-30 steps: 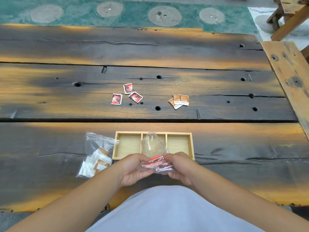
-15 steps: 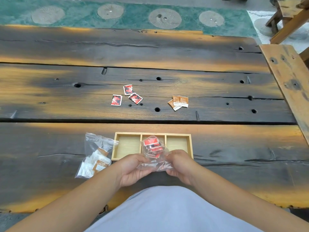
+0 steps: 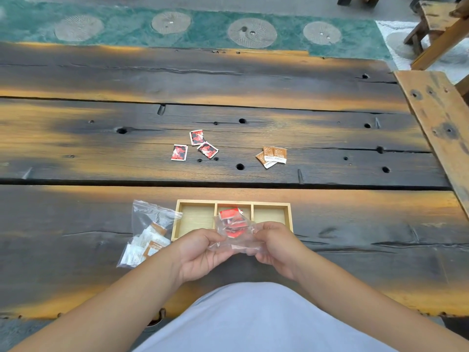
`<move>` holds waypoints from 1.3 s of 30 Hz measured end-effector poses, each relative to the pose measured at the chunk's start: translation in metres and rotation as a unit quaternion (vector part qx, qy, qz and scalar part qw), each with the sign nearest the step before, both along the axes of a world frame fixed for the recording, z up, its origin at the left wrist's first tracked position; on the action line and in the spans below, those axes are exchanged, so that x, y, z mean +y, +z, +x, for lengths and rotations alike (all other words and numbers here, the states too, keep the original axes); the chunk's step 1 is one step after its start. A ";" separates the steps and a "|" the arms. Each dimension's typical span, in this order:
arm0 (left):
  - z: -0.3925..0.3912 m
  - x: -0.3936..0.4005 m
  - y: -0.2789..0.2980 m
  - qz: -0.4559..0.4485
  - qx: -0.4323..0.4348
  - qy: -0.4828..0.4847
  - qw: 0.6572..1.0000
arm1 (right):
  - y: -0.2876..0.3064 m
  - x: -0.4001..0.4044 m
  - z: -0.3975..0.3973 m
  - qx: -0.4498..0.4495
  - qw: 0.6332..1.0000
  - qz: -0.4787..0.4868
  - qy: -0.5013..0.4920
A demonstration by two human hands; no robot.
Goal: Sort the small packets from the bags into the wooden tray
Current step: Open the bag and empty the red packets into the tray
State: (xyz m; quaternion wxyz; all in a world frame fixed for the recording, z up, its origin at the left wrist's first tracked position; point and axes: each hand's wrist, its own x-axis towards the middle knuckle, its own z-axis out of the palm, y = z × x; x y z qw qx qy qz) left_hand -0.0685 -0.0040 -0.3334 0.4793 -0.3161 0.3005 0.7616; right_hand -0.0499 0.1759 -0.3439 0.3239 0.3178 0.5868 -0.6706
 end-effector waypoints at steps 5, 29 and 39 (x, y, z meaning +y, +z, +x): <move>0.014 -0.001 0.002 -0.025 0.023 -0.005 0.999 | 0.008 0.000 0.013 0.012 1.000 -0.020 0.001; 0.088 0.053 0.006 -0.103 0.223 0.009 0.969 | -0.001 0.053 0.075 0.087 0.995 -0.008 0.044; 0.087 0.096 -0.016 -0.171 0.262 0.042 0.949 | -0.012 0.089 0.060 0.147 0.980 0.037 0.127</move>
